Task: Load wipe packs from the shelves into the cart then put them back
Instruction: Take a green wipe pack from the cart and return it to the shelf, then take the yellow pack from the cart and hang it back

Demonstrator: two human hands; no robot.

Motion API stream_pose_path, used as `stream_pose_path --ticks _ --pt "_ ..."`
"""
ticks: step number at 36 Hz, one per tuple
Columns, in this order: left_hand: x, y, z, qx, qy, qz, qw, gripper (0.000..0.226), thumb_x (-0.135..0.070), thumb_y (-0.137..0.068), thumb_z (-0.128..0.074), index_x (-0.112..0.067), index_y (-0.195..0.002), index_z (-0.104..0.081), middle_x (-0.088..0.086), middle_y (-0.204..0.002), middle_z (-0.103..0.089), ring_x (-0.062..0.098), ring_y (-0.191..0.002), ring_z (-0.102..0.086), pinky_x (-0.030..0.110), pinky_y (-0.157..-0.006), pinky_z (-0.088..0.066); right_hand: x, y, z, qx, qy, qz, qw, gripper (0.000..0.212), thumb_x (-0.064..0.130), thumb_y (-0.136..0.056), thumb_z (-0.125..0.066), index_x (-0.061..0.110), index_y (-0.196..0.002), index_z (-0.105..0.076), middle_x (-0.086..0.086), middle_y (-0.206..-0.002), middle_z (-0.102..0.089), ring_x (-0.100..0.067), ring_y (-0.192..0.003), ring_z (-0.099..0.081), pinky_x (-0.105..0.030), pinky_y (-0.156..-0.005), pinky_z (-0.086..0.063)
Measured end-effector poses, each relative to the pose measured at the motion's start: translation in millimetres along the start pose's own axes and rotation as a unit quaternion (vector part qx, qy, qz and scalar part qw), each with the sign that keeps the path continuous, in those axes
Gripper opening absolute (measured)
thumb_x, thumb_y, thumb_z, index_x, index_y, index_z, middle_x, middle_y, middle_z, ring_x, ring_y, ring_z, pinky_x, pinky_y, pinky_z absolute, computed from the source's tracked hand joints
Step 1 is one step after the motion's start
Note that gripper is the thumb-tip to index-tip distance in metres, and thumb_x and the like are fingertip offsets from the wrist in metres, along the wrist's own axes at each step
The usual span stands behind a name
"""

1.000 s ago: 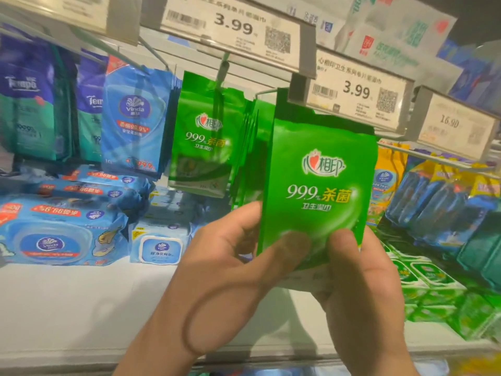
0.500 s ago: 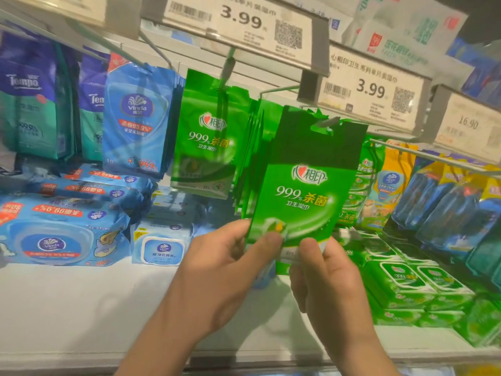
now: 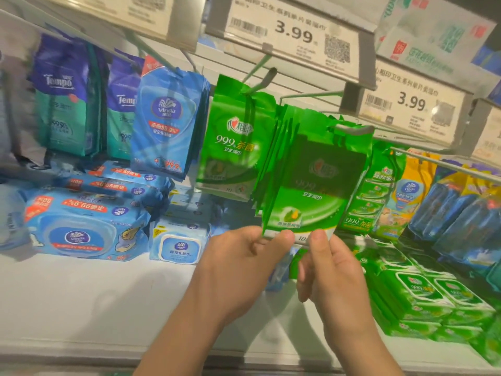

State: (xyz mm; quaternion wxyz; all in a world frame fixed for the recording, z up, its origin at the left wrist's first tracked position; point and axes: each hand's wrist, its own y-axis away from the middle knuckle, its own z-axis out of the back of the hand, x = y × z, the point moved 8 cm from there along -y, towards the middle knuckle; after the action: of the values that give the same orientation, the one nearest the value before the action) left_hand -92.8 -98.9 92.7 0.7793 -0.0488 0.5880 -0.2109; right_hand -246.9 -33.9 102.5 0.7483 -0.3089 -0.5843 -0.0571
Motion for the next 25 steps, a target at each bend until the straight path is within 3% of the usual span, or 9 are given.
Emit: stream_pose_path --ticks 4,6,9,12,14,17,22,25 --pt "14 8 -10 0.04 0.05 0.003 0.998 0.048 -0.078 -0.072 -0.057 -0.035 -0.087 -0.073 -0.017 -0.066 -0.066 -0.003 -0.059 -0.057 0.016 -0.062 -0.043 -13 6 2 -0.017 -0.014 -0.033 0.999 0.054 0.054 -0.091 -0.057 0.001 -0.085 -0.055 -0.011 -0.052 -0.054 -0.023 -0.042 -0.047 -0.025 -0.043 -0.037" --pt "21 11 -12 0.041 0.045 -0.007 0.998 0.056 -0.081 -0.065 -0.054 -0.039 -0.098 -0.07 -0.019 -0.077 -0.069 -0.004 -0.07 -0.062 0.015 -0.068 -0.045 -23 12 5 -0.024 -0.009 -0.051 0.998 0.044 0.048 -0.094 -0.063 0.004 -0.089 -0.059 -0.011 -0.053 -0.057 -0.025 -0.045 -0.05 -0.03 -0.046 -0.038" --pt "29 19 -10 0.036 -0.007 -0.038 0.999 0.071 -0.085 -0.064 -0.05 -0.043 -0.119 -0.064 -0.019 -0.101 -0.069 -0.004 -0.094 -0.063 0.021 -0.085 -0.052 -32 25 11 -0.029 0.072 -0.07 0.995 0.022 0.032 -0.1 -0.06 0.018 -0.084 -0.065 -0.009 -0.067 -0.07 -0.033 -0.062 -0.063 -0.046 -0.065 -0.049" --pt "38 30 -8 0.058 -0.082 -0.043 0.994 0.088 -0.091 -0.065 -0.041 -0.042 -0.137 -0.054 -0.022 -0.126 -0.062 -0.004 -0.116 -0.055 0.024 -0.1 -0.047 -36 39 18 -0.009 0.196 -0.092 0.976 0.012 0.04 -0.094 -0.062 0.03 -0.096 -0.069 0.011 -0.085 -0.075 -0.008 -0.086 -0.07 -0.039 -0.084 -0.053" --pt "40 38 -7 0.075 -0.133 -0.042 0.987 0.095 -0.094 -0.065 -0.035 -0.041 -0.143 -0.049 -0.023 -0.137 -0.055 -0.001 -0.127 -0.048 0.019 -0.106 -0.038 -35 49 20 0.024 0.289 -0.114 0.95 0.033 0.047 -0.092 -0.062 0.033 -0.122 -0.063 0.022 -0.108 -0.072 0.003 -0.108 -0.063 -0.027 -0.094 -0.047" --pt "40 48 -7 0.091 -0.168 -0.043 0.981 0.091 -0.091 -0.066 -0.034 -0.045 -0.143 -0.046 -0.024 -0.142 -0.051 0.001 -0.133 -0.041 0.014 -0.104 -0.031 -29 62 21 0.102 0.409 -0.13 0.898 0.068 0.058 -0.093 -0.054 0.031 -0.153 -0.038 0.013 -0.152 -0.046 -0.006 -0.139 -0.043 -0.024 -0.113 -0.032" --pt "34 65 -5 0.104 -0.215 -0.032 0.971 0.095 -0.088 -0.066 -0.036 -0.044 -0.15 -0.039 -0.018 -0.154 -0.044 0.005 -0.144 -0.034 0.027 -0.117 -0.03 -28 83 33 0.158 0.478 -0.148 0.851 0.076 0.054 -0.096 -0.054 0.022 -0.158 -0.026 0.006 -0.163 -0.029 -0.008 -0.148 -0.027 -0.015 -0.113 -0.016" --pt "25 80 -6 0.101 -0.233 -0.014 0.967 0.106 -0.09 -0.061 -0.031 -0.04 -0.154 -0.035 -0.018 -0.16 -0.035 0.003 -0.148 -0.025 0.021 -0.119 -0.019 -26 97 41 0.168 0.46 -0.137 0.861 0.067 0.049 -0.096 -0.058 0.022 -0.153 -0.035 0.002 -0.157 -0.038 -0.016 -0.146 -0.034 -0.025 -0.118 -0.025"
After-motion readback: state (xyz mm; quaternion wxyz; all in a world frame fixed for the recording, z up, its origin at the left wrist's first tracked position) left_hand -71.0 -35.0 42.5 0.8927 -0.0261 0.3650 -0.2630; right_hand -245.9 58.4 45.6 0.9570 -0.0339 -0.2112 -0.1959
